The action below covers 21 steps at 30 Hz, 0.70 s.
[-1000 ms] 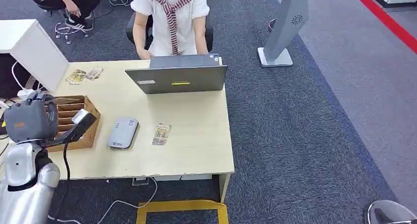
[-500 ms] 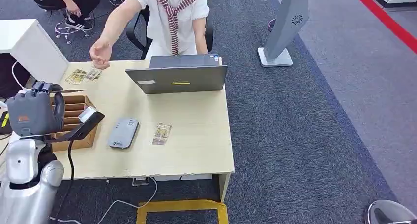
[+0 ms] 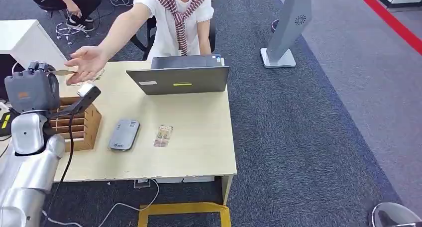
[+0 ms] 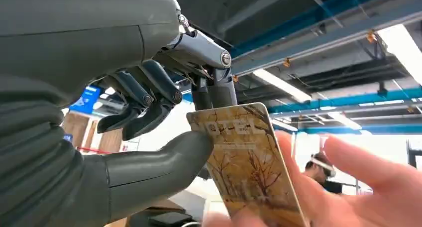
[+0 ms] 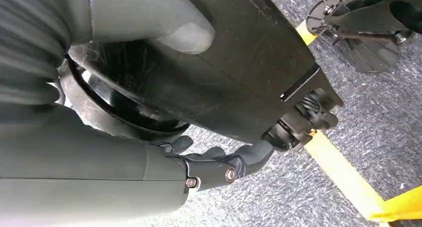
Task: Pass the card to the sensor for recognition and then transmit it.
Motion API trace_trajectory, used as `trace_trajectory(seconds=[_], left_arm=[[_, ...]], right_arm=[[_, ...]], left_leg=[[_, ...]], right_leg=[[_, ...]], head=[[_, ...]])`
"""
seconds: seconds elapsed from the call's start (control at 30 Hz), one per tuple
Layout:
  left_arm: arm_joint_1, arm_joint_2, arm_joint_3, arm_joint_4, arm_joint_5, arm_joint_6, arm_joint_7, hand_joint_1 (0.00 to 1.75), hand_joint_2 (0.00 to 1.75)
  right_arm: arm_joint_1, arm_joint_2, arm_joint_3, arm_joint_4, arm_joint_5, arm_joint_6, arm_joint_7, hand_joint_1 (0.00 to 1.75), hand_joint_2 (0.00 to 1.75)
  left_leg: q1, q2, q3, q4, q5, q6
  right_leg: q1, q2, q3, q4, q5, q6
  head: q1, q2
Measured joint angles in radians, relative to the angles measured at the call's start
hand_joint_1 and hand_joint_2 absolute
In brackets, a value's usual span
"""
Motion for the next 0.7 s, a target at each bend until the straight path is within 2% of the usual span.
trace_trajectory(seconds=[0.13, 0.43, 0.47, 0.6, 0.7], left_arm=[[-0.043, -0.015, 0.0, 0.082, -0.019, -0.014, 0.011, 1.75, 1.75], [-0.067, -0.034, 0.0, 0.153, -0.028, -0.024, 0.021, 1.75, 1.75], [-0.067, -0.034, 0.0, 0.157, -0.026, -0.024, 0.021, 0.0, 1.75], [-0.064, -0.034, 0.0, 0.168, -0.014, -0.004, 0.02, 0.0, 1.75], [-0.048, -0.034, 0.0, 0.159, 0.009, 0.022, -0.008, 0.0, 1.75]], right_arm=[[-0.001, 0.0, 0.001, 0.0, 0.0, 0.006, 0.006, 0.0, 1.75], [-0.003, 0.0, 0.001, -0.001, 0.0, 0.011, 0.01, 0.0, 1.75], [-0.003, 0.0, 0.001, -0.001, 0.0, 0.011, 0.01, 0.0, 1.75], [-0.003, 0.0, 0.001, -0.001, 0.0, 0.01, 0.01, 0.0, 1.75], [-0.003, 0.0, 0.001, -0.001, -0.002, 0.01, 0.01, 0.0, 1.75]], left_leg=[[0.0, 0.0, 0.0, 0.0, 0.0, 0.0], [0.0, 0.001, -0.001, 0.0, 0.0, 0.0], [0.0, 0.001, -0.001, 0.0, 0.0, 0.0], [0.0, 0.001, -0.001, 0.0, 0.0, 0.0], [0.0, 0.0, -0.001, 0.0, 0.0, 0.0]], right_leg=[[0.0, 0.0, 0.0, 0.0, 0.0, 0.0], [0.0, 0.001, -0.001, 0.0, 0.0, 0.0], [0.0, 0.001, -0.001, 0.0, 0.0, 0.0], [0.0, 0.001, -0.001, 0.0, 0.0, 0.0], [0.0, 0.001, -0.001, 0.0, 0.0, 0.0]], head=[[0.001, 0.0], [0.0, 0.0], [0.0, 0.0], [0.001, 0.0], [0.0, 0.0]])
